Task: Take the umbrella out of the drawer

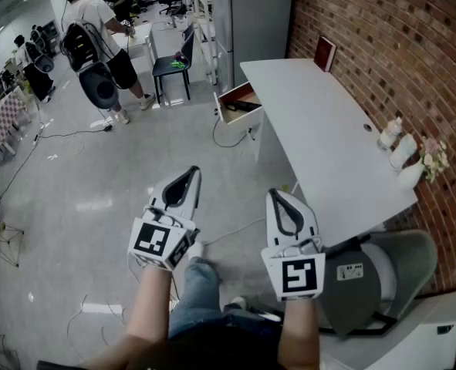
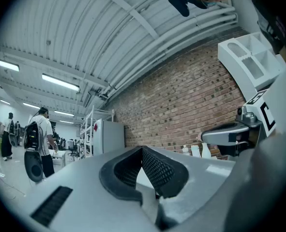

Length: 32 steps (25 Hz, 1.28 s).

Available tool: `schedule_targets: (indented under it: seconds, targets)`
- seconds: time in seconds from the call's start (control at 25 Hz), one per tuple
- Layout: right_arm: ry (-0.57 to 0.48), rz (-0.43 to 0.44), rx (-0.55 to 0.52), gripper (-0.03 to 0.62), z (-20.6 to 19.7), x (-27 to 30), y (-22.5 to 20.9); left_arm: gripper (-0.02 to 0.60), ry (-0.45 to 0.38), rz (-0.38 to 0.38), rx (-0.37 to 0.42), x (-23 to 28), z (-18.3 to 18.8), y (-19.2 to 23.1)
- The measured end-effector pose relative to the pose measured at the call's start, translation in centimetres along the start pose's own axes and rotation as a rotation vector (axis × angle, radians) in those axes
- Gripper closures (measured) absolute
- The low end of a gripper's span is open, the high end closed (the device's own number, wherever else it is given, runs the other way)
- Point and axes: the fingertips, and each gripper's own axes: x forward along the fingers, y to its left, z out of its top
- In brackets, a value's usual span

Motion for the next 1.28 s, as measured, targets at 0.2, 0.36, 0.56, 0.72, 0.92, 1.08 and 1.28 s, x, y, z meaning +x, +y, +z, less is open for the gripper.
schedule_targets:
  seconds: [0.2,0.36,0.56,0.72,0.92,1.08,1.28]
  targets:
    - [0.020,-0.004,0.003,0.603,-0.6,3.9,-0.4,0.586,-0.001,-0.017,-0.007,2.9,-0.8,2.7]
    - [0.033,-0.004,0.017,0.602,-1.4,8.4,-0.3,0.586,0.018,-0.025,-0.019,5.3,-2.1,6.2]
    - [0.033,-0.012,0.019,0.602,-1.5,15.5,-0.8,0.586,0.040,-0.062,-0.028,10.4,-3.5,11.4]
    - [0.025,-0.029,0.021,0.602,-1.6,21.7,-0.9,0.586,0.062,-0.123,-0.002,14.2,-4.8,15.5]
    - [0.040,-0.074,0.057,0.602,-2.4,29.4,-1.1,0.586,0.087,-0.185,0.026,18.7,-6.3,21.0]
    - [0.071,-0.091,0.080,0.602,-2.9,35.4,-0.7,0.586,0.087,-0.227,0.009,21.8,-7.0,25.8]
    - [0.075,-0.107,0.093,0.602,-3.1,40.6,0.3,0.586,0.084,-0.251,-0.006,24.3,-7.7,30.0]
